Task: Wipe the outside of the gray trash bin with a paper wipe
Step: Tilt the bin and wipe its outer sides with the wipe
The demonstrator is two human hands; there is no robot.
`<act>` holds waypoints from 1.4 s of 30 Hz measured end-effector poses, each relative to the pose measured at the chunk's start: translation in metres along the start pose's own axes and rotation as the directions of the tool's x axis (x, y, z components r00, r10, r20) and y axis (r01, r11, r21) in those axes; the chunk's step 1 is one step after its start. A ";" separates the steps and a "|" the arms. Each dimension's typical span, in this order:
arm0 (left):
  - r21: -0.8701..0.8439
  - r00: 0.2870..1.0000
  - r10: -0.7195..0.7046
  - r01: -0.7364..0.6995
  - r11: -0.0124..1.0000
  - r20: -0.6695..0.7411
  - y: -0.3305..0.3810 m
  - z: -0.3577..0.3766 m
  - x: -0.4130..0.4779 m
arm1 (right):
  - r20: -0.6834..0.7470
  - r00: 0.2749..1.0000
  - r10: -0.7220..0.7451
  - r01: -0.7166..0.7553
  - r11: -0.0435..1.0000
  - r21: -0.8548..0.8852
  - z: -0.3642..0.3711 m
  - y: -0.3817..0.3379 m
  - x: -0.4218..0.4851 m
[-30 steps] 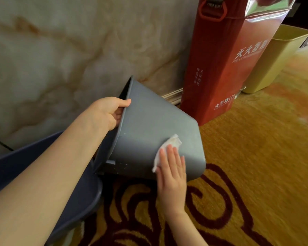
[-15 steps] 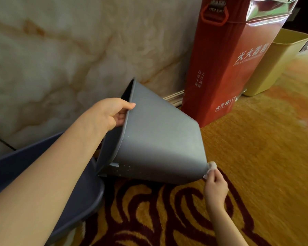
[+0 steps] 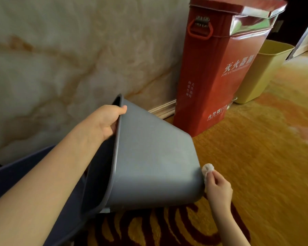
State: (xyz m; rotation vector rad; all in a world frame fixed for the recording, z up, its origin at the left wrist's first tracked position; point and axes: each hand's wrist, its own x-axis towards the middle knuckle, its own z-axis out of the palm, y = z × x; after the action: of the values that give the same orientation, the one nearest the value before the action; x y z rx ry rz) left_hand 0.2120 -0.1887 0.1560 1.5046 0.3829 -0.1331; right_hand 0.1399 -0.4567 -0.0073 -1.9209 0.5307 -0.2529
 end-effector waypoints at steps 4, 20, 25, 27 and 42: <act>0.045 0.985 0.131 -0.136 0.990 0.108 0.003 0.001 -0.009 | -0.082 0.982 -0.167 0.178 0.973 0.146 -0.002 -0.051 0.001; 0.047 0.891 0.268 -0.305 0.951 0.365 -0.006 -0.001 -0.017 | 0.051 0.576 -0.816 0.811 0.578 0.093 0.070 -0.182 0.007; 0.092 0.905 0.218 -0.269 0.959 0.365 -0.001 -0.007 -0.016 | -0.038 0.794 -0.607 0.606 0.795 -0.042 0.037 -0.106 0.047; 0.087 0.917 0.196 -0.239 0.967 0.347 0.001 -0.009 -0.014 | -0.016 0.910 -0.414 0.410 0.906 -0.108 0.022 -0.073 0.065; 0.026 0.931 0.171 -0.189 0.982 0.321 0.006 0.002 -0.015 | 0.159 0.399 -0.903 0.917 0.391 -0.080 0.103 -0.096 -0.083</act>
State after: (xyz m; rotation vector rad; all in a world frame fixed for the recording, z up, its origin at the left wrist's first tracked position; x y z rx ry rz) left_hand 0.2001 -0.1922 0.1664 1.5352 -0.0194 -0.2390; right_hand 0.1330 -0.3018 0.0442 -2.1904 -0.7067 -0.8556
